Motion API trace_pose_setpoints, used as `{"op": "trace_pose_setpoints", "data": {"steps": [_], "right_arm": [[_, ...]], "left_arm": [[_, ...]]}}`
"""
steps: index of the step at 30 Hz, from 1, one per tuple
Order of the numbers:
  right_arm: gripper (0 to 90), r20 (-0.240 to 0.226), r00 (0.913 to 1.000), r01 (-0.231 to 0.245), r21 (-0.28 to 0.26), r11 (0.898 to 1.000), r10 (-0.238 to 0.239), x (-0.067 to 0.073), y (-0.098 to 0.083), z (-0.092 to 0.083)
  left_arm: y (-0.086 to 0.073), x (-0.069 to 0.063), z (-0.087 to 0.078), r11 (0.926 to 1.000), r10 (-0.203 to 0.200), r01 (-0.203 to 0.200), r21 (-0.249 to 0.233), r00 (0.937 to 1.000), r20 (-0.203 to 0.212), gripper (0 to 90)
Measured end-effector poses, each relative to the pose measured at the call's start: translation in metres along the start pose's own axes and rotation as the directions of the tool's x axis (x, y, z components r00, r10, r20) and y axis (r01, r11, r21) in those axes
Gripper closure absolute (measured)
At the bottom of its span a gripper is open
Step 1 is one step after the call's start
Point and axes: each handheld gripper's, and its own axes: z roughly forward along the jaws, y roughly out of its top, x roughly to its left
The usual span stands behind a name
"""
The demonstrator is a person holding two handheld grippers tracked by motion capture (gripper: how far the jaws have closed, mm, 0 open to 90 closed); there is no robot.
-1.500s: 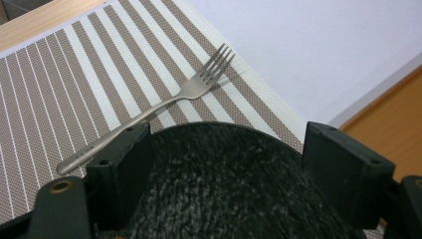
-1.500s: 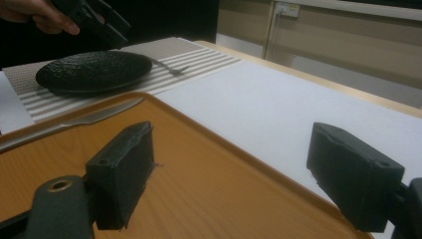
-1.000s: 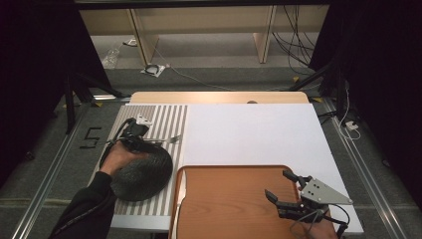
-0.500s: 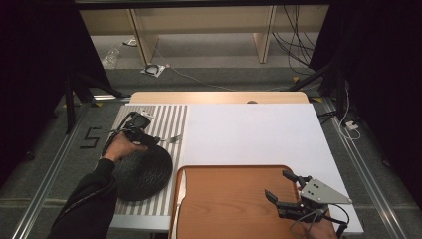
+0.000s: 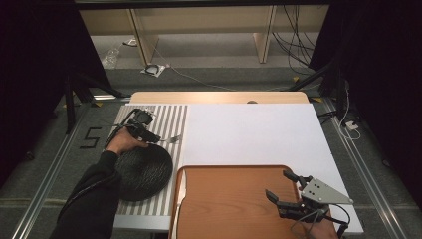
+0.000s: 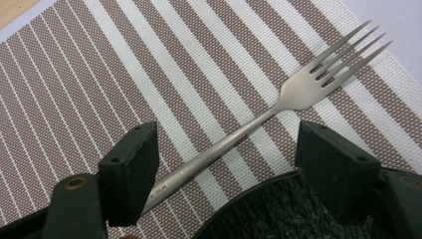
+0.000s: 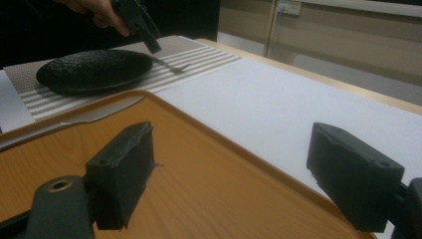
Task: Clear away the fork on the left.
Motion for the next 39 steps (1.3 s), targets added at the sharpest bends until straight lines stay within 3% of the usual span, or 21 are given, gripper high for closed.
{"op": "trace_pose_setpoints", "data": {"steps": [8, 17, 26, 39], "right_arm": [[19.6, -0.001, 1.0, 0.001, 0.005, 1.0, -0.001, 0.0, 0.0, 0.0], [19.6, -0.002, 1.0, -0.001, 0.006, 1.0, 0.001, 0.0, 0.0, 0.0], [19.6, -0.002, 1.0, -0.001, 0.01, 1.0, 0.001, 0.0, 0.0, 0.0], [19.6, -0.003, 1.0, 0.0, 0.007, 1.0, 0.0, 0.0, -0.001, 0.001]], "left_arm": [[0.003, 0.006, 0.006, 0.9996, 0.009, -0.01, 0.026, 0.9999, 0.011, 28.8], [0.009, 0.005, 0.012, 0.9966, 0.048, -0.049, 0.067, 0.9987, 0.016, 33.4], [0.009, 0.005, 0.02, 0.9889, 0.096, -0.101, 0.11, 0.9945, 0.042, 39.0], [0.015, 0.005, 0.025, 0.9781, 0.125, -0.134, 0.159, 0.99, 0.066, 47.4]]}}
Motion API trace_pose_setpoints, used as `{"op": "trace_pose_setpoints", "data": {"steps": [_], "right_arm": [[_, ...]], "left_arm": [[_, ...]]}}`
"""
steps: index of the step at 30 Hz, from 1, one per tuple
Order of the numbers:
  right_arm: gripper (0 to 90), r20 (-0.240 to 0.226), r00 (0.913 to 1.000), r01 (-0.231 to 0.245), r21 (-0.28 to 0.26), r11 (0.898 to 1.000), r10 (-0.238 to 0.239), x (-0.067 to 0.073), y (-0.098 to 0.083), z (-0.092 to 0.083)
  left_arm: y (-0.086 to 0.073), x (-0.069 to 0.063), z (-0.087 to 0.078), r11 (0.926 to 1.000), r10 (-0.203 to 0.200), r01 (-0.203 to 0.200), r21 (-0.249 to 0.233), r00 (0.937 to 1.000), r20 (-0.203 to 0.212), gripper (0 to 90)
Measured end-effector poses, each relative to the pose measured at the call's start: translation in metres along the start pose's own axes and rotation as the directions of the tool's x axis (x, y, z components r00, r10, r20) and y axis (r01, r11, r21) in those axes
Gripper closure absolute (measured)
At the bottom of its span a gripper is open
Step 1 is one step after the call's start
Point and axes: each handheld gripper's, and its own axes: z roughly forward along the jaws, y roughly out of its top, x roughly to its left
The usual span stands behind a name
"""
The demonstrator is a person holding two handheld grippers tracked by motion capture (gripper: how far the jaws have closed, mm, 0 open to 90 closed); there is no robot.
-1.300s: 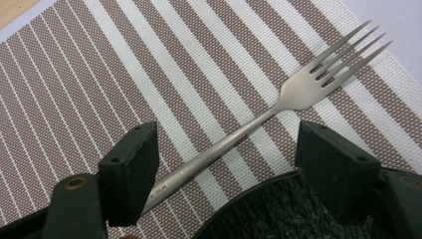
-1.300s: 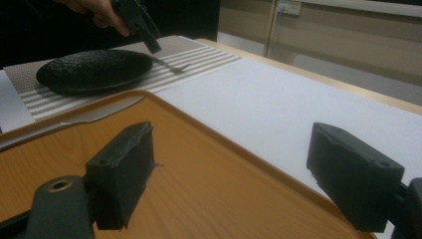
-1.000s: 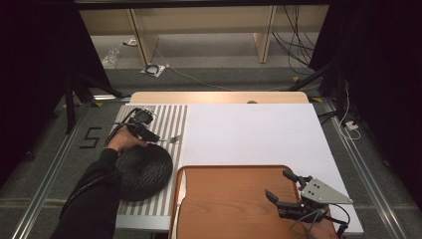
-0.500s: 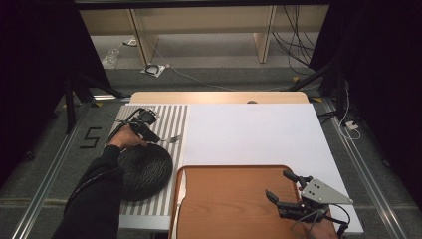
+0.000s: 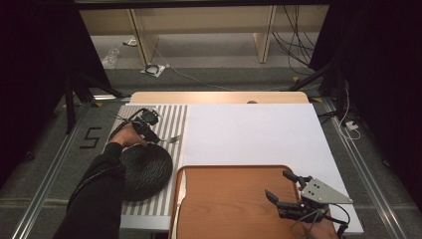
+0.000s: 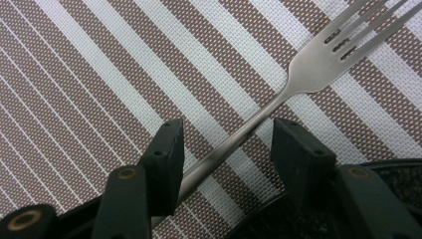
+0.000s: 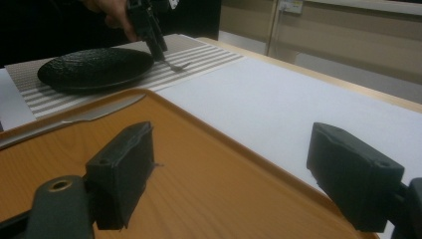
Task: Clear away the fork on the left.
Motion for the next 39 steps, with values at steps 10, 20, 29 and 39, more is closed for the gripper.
{"op": "trace_pose_setpoints", "data": {"steps": [10, 20, 29, 39], "right_arm": [[19.6, -0.001, 1.0, -0.005, -0.003, 1.0, 0.005, -0.0004, 0.0, -0.0006], [19.7, 0.001, 1.0, 0.001, 0.009, 1.0, -0.001, -0.0003, 0.0002, -0.0013], [19.7, -0.001, 1.0, 0.003, 0.007, 1.0, -0.003, -0.0001, 0.0002, -0.001], [19.8, -0.002, 1.0, 0.003, 0.003, 1.0, -0.003, 0.0, 0.0002, -0.0007]], "left_arm": [[0.002, -0.0024, 0.0064, 0.998, 0.045, -0.044, 0.045, 0.999, -0.005, 53.1], [0.004, -0.0035, 0.0073, 0.9973, 0.048, -0.049, 0.054, 0.9988, 0.008, 59.5], [0.0029, -0.0042, 0.0071, 0.9981, 0.041, -0.042, 0.046, 0.9987, 0.03, 66.8], [0.0012, -0.0038, 0.007, 0.9983, 0.046, -0.048, 0.033, 0.9971, 0.06, 75.6]]}}
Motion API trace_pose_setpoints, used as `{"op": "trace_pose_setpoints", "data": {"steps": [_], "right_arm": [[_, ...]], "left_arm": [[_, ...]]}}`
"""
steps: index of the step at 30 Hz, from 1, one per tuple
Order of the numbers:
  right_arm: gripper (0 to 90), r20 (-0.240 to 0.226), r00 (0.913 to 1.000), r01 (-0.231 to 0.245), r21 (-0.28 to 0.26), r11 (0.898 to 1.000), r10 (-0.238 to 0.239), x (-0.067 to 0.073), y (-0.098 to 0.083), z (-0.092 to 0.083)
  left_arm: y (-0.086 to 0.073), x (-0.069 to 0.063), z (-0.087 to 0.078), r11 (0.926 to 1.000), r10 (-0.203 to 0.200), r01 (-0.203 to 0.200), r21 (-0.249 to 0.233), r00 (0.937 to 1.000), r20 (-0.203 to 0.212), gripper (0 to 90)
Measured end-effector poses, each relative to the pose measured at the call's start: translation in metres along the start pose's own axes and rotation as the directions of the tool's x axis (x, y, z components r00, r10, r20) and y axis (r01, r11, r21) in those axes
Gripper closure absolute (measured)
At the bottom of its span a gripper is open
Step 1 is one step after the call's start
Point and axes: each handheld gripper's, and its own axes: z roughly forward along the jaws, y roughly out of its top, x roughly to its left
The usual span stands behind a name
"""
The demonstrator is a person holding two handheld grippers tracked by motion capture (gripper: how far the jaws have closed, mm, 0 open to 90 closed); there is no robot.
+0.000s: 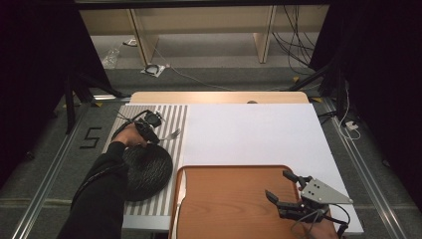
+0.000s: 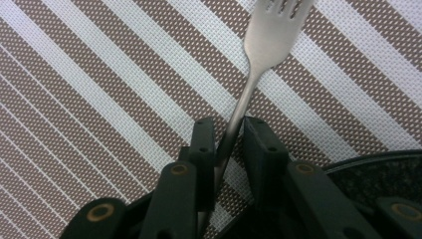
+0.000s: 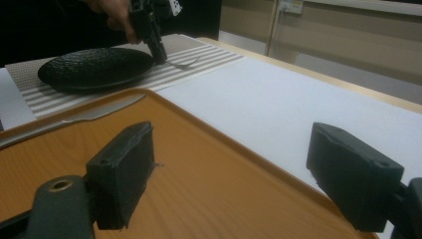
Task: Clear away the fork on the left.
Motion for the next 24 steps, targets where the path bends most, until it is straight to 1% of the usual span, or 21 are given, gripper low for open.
{"op": "trace_pose_setpoints", "data": {"steps": [4, 6, 8, 12, 14, 15, 16, 17, 18, 19, 20, 21, 24], "right_arm": [[19.8, -0.001, 1.0, 0.0, 0.0, 1.0, 0.0, 0.0, 0.0, 0.0], [19.8, 0.0, 1.0, 0.001, 0.0, 1.0, -0.001, 0.0, 0.0, 0.0], [19.8, -0.003, 1.0, -0.003, -0.007, 1.0, 0.003, 0.0, 0.0, 0.001], [19.8, -0.004, 1.0, -0.001, -0.005, 1.0, 0.001, 0.001, 0.0, 0.001], [19.9, -0.003, 1.0, 0.001, -0.007, 1.0, -0.001, 0.0, 0.0, 0.001], [19.8, -0.004, 1.0, 0.0, -0.007, 1.0, 0.0, 0.001, 0.0, 0.001], [19.8, -0.004, 1.0, 0.0, -0.002, 1.0, 0.0, 0.001, 0.0, 0.0], [19.8, -0.004, 1.0, -0.002, -0.006, 1.0, 0.002, 0.001, 0.0, 0.001], [19.8, -0.004, 1.0, -0.001, -0.005, 1.0, 0.001, 0.001, 0.0, 0.001], [19.8, -0.002, 1.0, 0.001, -0.007, 1.0, -0.001, 0.0, 0.0, 0.001], [19.8, -0.002, 1.0, 0.001, -0.004, 1.0, -0.001, 0.0, 0.0, 0.001], [19.8, -0.002, 1.0, 0.001, -0.003, 1.0, -0.001, 0.0, 0.0, 0.001], [19.8, -0.003, 1.0, -0.001, -0.008, 1.0, 0.001, 0.001, 0.0, 0.001]], "left_arm": [[0.0, -0.001, 0.0, 0.9999, 0.01, -0.01, 0.002, 0.9999, 0.002, 78.4], [0.0, -0.002, 0.0, 0.9998, 0.018, -0.018, 0.002, 0.9998, 0.006, 81.6], [0.0, -0.002, 0.0, 0.9999, 0.014, -0.014, 0.0, 0.9999, 0.008, 83.3], [0.0, -0.003, 0.0, 0.9997, 0.025, -0.025, -0.001, 0.9997, -0.004, 84.1], [0.0, -0.003, 0.0, 0.9999, 0.014, -0.014, -0.008, 0.9998, -0.015, 84.3], [0.0, -0.003, 0.0, 0.9998, 0.016, -0.016, -0.009, 0.9993, -0.033, 84.4], [0.0, -0.003, 0.0, 0.9998, 0.016, -0.016, -0.009, 0.9993, -0.033, 84.4], [-0.001, -0.002, -0.002, 0.9996, 0.017, -0.019, -0.023, 0.9976, -0.067, 84.4], [-0.001, -0.002, -0.002, 0.9996, 0.017, -0.019, -0.023, 0.9976, -0.067, 84.5], [-0.001, 0.0, -0.005, 0.9988, 0.011, -0.014, -0.047, 0.9975, -0.07, 84.5], [-0.002, 0.0, -0.006, 0.9986, 0.011, -0.015, -0.05, 0.9971, -0.075, 84.5], [-0.002, 0.001, -0.008, 0.9983, 0.023, -0.028, -0.051, 0.9955, -0.092, 84.5], [-0.002, 0.003, -0.013, 0.9961, 0.017, -0.027, -0.084, 0.9927, -0.12, 84.5]]}}
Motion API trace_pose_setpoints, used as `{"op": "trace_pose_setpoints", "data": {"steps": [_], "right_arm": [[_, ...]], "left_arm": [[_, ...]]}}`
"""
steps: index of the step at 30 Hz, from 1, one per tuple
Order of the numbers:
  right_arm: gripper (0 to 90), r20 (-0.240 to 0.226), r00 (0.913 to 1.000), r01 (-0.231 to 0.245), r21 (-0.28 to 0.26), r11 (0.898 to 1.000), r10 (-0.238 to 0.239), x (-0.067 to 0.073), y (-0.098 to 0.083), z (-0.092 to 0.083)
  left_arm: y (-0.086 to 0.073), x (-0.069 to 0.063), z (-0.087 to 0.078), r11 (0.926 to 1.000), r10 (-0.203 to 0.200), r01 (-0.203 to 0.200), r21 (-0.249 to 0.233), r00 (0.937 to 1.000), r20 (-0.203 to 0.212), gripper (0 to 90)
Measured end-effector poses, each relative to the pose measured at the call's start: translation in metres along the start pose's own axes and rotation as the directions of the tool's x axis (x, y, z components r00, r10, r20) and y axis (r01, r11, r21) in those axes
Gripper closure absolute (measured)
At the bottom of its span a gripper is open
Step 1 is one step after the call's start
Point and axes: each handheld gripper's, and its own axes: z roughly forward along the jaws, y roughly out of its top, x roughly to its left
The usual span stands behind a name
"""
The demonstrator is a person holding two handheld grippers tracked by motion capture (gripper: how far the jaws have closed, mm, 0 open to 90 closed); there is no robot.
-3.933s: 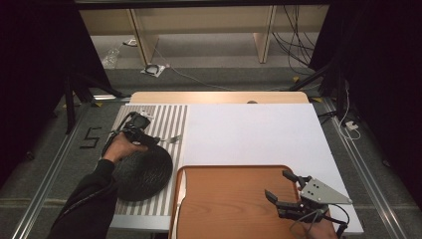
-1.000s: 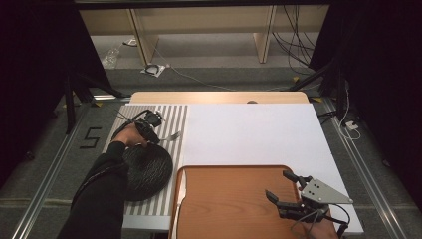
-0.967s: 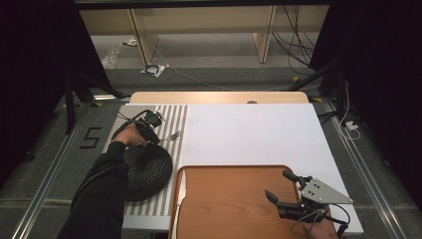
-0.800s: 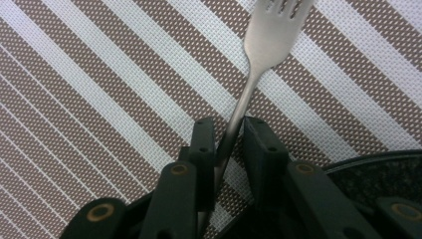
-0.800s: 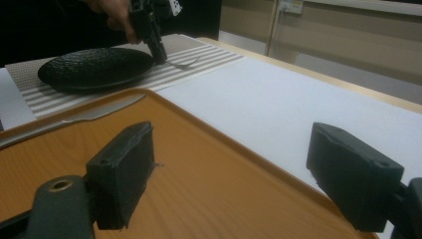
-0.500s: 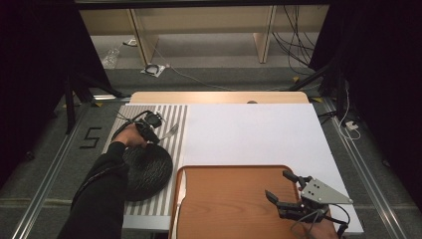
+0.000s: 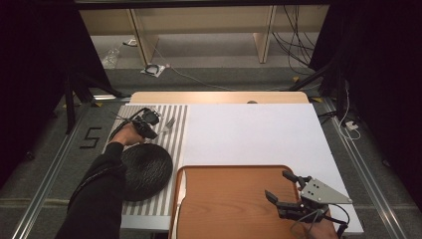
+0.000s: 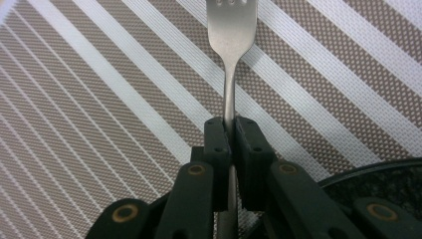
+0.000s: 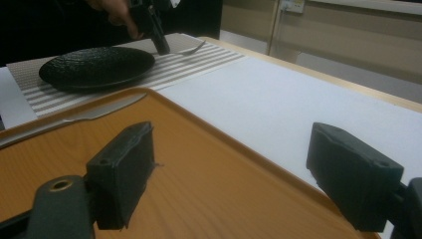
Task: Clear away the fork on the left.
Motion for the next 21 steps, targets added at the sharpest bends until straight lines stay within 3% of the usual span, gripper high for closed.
{"op": "trace_pose_setpoints", "data": {"steps": [2, 4, 8, 18, 21], "right_arm": [[19.8, 0.001, 1.0, 0.0, 0.002, 1.0, 0.0, 0.0, 0.0, 0.0], [19.8, 0.001, 1.0, 0.002, 0.0, 1.0, -0.002, 0.0, 0.0, 0.0], [19.8, 0.0, 1.0, 0.001, 0.001, 1.0, -0.001, 0.0, 0.0, 0.0], [19.8, 0.0, 1.0, 0.001, 0.004, 1.0, -0.001, 0.0, 0.0, 0.0], [19.8, 0.001, 1.0, 0.0, 0.005, 1.0, 0.0, 0.0, 0.0, 0.0]], "left_arm": [[0.0, 0.001, -0.001, 0.9999, 0.002, -0.002, -0.012, 0.9999, -0.015, 84.5], [0.0, 0.001, -0.005, 0.9988, 0.031, -0.033, -0.037, 0.9976, -0.062, 84.5], [-0.001, 0.002, -0.009, 0.9979, 0.044, -0.048, -0.044, 0.9944, -0.096, 84.5], [-0.005, 0.001, -0.022, 0.9955, 0.052, -0.06, -0.074, 0.9924, -0.112, 84.5], [-0.007, 0.0, -0.029, 0.9938, 0.037, -0.045, -0.102, 0.9956, -0.087, 84.5]]}}
